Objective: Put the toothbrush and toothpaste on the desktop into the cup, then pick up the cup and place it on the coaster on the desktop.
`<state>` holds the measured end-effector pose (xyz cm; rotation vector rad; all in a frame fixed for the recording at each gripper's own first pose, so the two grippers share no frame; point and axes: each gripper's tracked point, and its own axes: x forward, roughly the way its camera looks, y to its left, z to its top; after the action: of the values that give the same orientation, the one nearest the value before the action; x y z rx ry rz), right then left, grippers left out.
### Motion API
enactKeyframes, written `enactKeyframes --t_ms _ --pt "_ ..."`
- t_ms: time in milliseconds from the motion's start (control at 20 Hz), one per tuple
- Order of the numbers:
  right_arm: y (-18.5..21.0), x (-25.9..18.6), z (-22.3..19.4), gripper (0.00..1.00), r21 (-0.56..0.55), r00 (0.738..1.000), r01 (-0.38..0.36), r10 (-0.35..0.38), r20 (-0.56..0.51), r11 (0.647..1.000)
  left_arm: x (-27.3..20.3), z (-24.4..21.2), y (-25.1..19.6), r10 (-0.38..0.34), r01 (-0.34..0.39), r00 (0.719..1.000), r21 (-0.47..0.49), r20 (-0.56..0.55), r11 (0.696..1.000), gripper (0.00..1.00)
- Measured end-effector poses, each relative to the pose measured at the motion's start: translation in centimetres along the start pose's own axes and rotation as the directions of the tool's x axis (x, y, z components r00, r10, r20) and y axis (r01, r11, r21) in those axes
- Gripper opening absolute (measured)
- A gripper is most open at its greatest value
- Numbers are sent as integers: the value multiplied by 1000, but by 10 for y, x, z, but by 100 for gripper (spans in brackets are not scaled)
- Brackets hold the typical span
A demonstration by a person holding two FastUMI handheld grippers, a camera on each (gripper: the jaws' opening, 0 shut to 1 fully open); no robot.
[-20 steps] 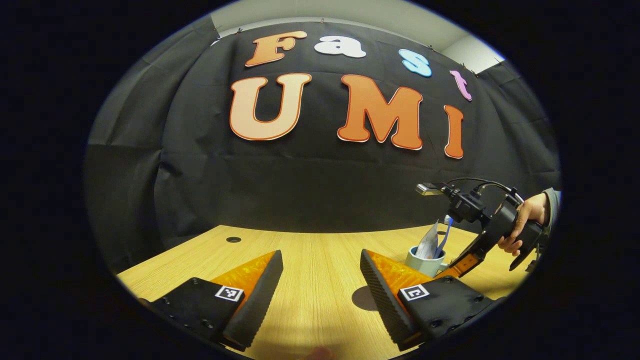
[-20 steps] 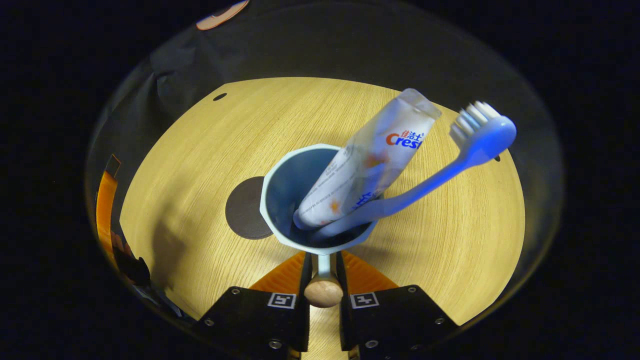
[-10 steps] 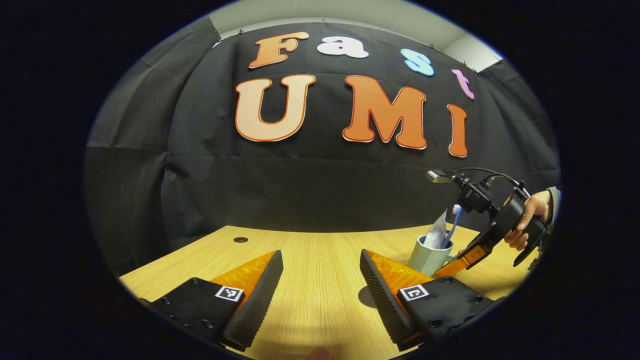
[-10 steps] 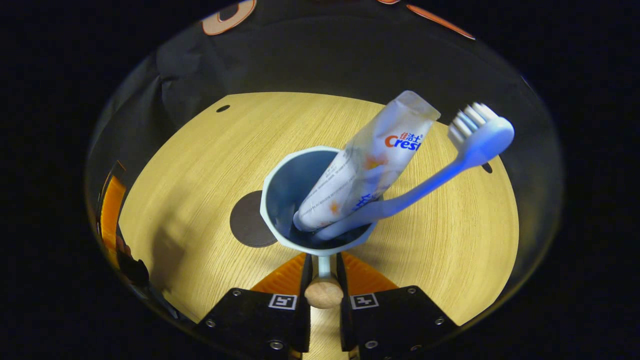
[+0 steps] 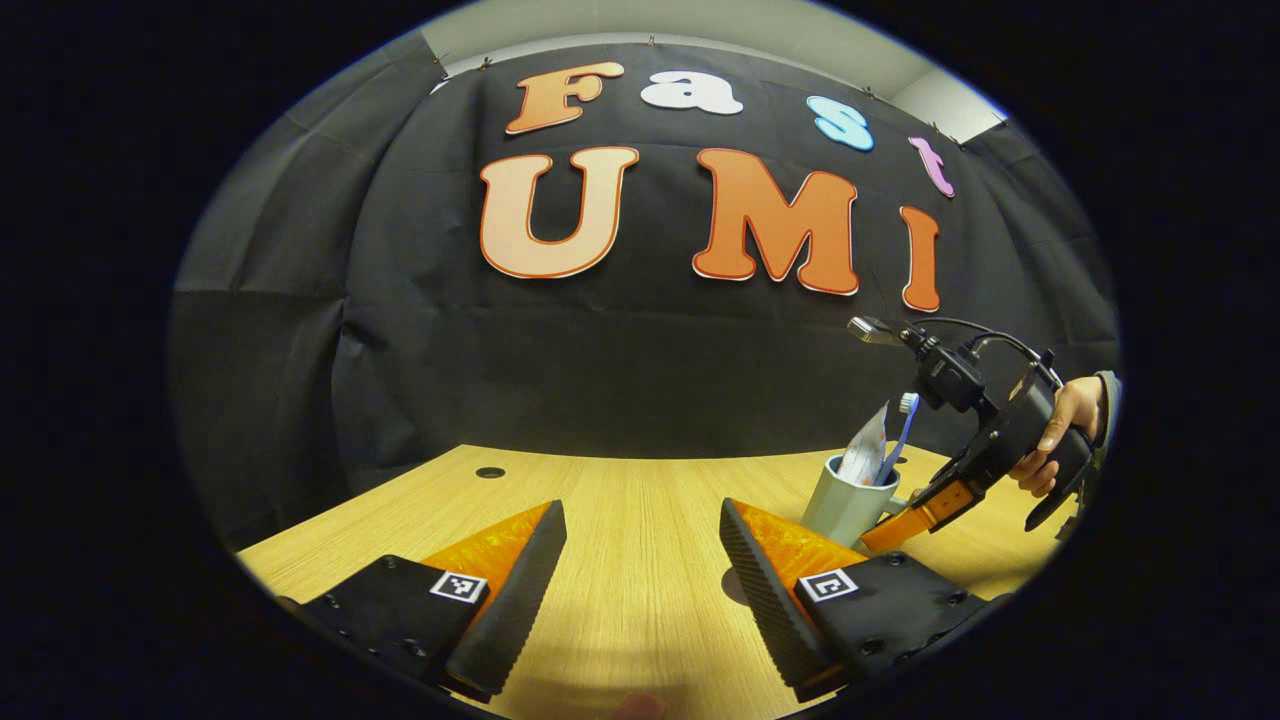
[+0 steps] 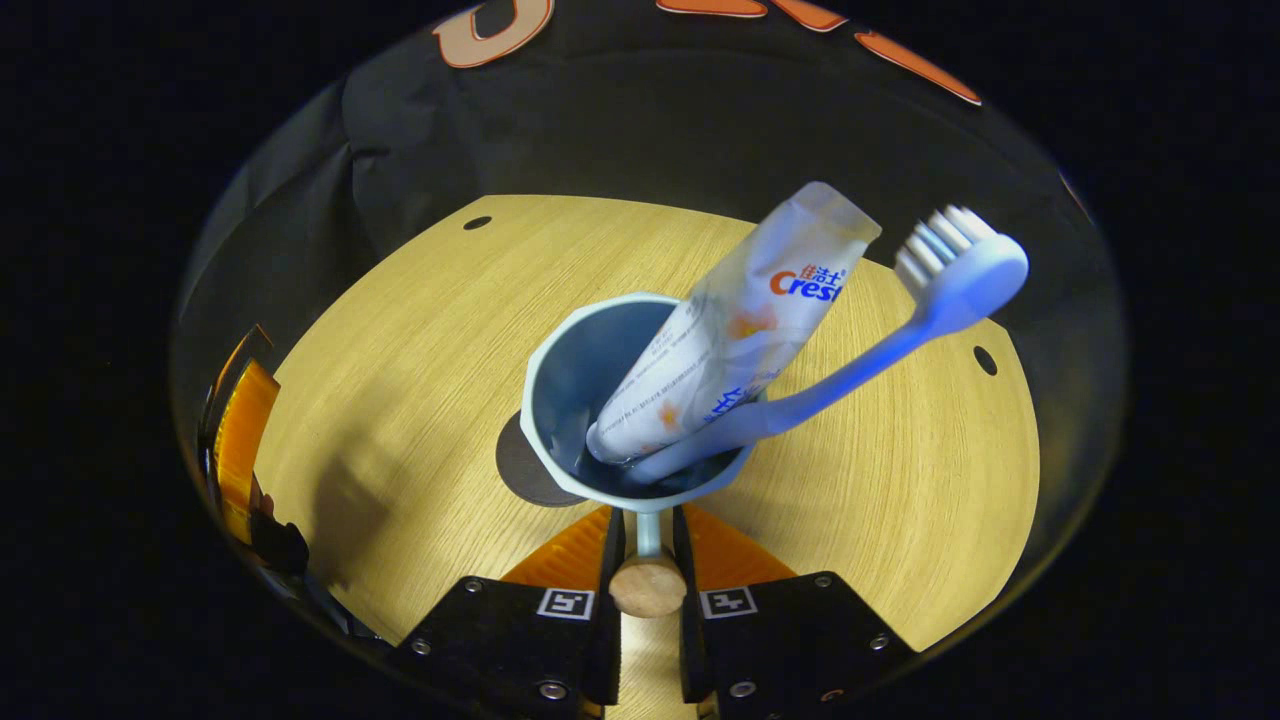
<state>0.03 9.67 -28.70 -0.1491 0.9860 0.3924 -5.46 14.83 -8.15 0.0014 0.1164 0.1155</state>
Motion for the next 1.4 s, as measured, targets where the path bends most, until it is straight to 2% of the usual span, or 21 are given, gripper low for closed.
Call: enactKeyframes --t_ms 800,1400 --pt "2 3 1 24 -88 999 -42 42 -3 995 -7 -15 19 43 -44 999 -20 -29 999 98" --pt "-1 -2 -7 24 -148 996 -64 55 -69 987 -3 -35 28 57 -61 996 -55 -75 997 97"
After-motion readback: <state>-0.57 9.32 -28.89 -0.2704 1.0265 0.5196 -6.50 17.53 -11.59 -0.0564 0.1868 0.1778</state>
